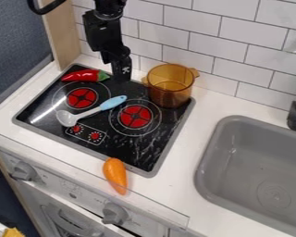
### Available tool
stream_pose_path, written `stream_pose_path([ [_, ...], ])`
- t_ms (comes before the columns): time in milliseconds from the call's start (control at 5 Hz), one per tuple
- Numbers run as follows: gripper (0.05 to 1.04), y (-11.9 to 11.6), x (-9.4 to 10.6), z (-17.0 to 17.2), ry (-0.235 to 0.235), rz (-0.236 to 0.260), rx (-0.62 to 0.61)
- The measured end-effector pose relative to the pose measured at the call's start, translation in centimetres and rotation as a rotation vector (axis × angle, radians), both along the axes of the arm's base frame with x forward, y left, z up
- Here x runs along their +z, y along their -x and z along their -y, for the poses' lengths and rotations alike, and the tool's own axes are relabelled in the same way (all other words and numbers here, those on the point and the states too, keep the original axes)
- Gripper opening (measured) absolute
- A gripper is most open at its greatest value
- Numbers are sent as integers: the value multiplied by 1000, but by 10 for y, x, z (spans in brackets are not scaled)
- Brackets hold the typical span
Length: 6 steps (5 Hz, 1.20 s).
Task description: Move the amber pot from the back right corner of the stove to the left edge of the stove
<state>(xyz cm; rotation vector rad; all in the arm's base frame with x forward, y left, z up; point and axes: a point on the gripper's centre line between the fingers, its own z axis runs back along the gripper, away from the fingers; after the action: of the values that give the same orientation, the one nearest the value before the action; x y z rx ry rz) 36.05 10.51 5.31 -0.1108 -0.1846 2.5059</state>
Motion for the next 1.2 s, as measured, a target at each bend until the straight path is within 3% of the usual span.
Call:
stream_pose_path([
  [400,1001,4,-20,15,-2,-49,-44],
  [1000,1000,-9,-24,73,-37,-15,-261],
  [1200,1000,-24,-18,83,-30,14,-310],
])
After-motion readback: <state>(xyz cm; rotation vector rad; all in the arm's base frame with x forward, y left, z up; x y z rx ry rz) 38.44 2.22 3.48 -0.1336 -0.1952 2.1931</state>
